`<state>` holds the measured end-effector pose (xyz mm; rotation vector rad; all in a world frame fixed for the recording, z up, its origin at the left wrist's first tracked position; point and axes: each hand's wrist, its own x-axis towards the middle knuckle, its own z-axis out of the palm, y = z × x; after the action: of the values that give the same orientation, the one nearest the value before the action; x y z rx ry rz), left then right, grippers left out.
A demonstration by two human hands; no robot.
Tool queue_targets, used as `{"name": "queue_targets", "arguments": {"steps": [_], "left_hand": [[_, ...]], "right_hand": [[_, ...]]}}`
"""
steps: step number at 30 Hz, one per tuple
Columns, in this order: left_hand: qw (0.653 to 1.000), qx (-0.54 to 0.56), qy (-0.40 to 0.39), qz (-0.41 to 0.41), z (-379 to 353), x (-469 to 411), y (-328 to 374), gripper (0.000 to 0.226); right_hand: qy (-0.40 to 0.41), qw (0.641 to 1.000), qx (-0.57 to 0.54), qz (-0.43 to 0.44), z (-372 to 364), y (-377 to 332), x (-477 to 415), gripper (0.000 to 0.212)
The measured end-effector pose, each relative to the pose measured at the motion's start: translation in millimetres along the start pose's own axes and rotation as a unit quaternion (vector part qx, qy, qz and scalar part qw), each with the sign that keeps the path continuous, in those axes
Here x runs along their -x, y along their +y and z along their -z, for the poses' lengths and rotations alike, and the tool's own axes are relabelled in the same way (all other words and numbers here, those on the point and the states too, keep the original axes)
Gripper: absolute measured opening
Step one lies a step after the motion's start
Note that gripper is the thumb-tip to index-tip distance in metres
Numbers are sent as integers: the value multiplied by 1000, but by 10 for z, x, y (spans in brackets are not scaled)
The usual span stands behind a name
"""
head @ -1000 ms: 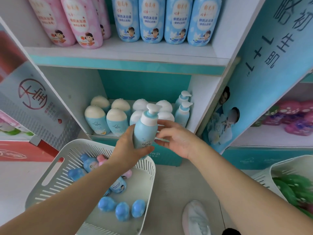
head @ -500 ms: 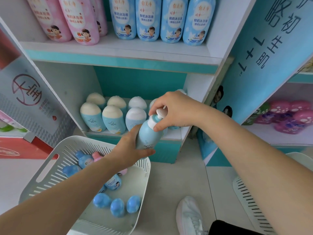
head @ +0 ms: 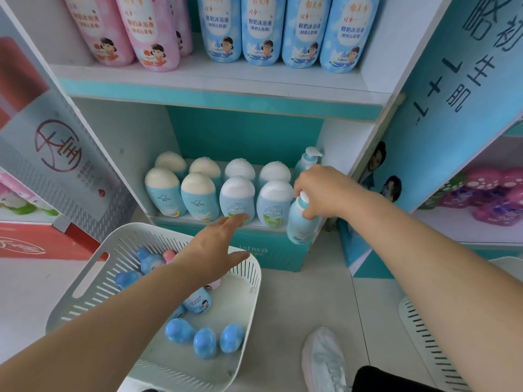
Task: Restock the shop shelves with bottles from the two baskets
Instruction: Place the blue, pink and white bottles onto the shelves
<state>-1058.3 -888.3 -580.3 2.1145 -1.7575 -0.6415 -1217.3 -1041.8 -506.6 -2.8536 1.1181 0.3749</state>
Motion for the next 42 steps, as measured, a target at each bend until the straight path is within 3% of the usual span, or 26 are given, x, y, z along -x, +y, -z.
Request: {"name": "queue_targets", "arguments": {"steps": [6,9,12,15,21,26,31,33,36,38,42], "left_hand": [[1000,-11,17,7,67,63,-259,63],[1000,-13,23,16,92,89,-317,61],[1000,-11,26,13,96,92,-329,60],[999,-14,28,9,100,93,-326,59],[999,-10,29,20,105,113,-348,56],[999,-14,8,40,113,143,-413,54],[991,-105,-57,56,164,254,-533,53],[986,-131,-73,76,203,300,-605,52],[978,-148,-98,113,254,369,-758,47],[974,-146,-105,136,270,432,-883,44],[968,-145,-109,170,317,593,-1093,41]], "right_hand": [[2,997,39,-67,-187,105,-101,31],[15,995,39,-92,-205,94,-131,11],[30,995,36,-93,-224,81,-154,38],[44,994,37,-93,-280,82,-168,40],[47,993,29,-100,-418,122,-182,10],[52,992,59,-99,-460,102,-248,27],[65,988,95,-99,-316,-5,-301,33],[94,988,88,-85,-191,-97,-333,33],[108,993,-39,-23,26,-317,-348,32],[48,989,-123,73,159,-555,-306,27],[-66,969,-118,207,132,-1157,-234,21]]}}
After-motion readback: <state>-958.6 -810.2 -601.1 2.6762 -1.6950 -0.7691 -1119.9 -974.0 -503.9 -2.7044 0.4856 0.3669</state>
